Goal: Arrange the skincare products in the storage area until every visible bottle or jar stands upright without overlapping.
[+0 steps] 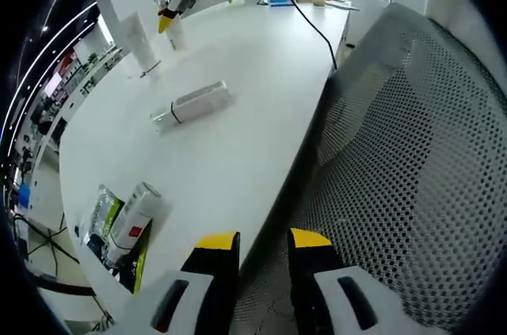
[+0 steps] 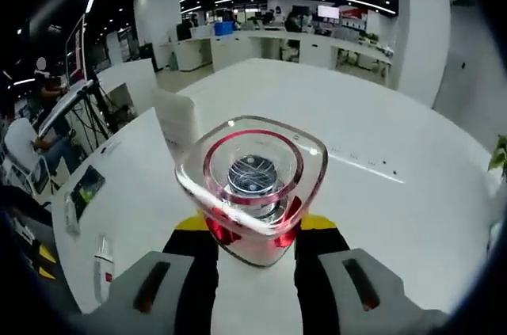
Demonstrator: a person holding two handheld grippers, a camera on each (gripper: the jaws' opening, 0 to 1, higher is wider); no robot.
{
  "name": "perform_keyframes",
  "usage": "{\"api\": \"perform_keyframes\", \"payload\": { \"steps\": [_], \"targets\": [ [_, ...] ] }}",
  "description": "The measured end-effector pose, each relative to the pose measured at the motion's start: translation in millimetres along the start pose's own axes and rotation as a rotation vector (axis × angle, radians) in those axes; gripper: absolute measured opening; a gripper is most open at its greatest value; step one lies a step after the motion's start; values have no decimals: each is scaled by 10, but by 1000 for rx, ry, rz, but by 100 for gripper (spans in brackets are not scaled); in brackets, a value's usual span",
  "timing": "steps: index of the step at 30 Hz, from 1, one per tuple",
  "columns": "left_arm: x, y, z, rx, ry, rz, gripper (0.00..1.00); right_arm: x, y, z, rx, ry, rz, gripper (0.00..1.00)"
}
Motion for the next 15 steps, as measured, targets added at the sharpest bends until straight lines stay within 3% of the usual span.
{"api": "perform_keyframes", "payload": {
  "steps": [15],
  "targets": [
    [1,6,-6,6,0,7,24,-36,-35,-149,32,32,-18,34]
  ]
}}
Point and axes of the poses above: the point that each gripper's makers call its tool centre point, and the gripper's own axes: z roughly backward along the fingers, x roughly to its left, y roughly out of its underside, the point moved 10 cm from there along z, roughly backward along the fingers, and after that the axes turned 11 degrees about -z, right-handed, at the moved point
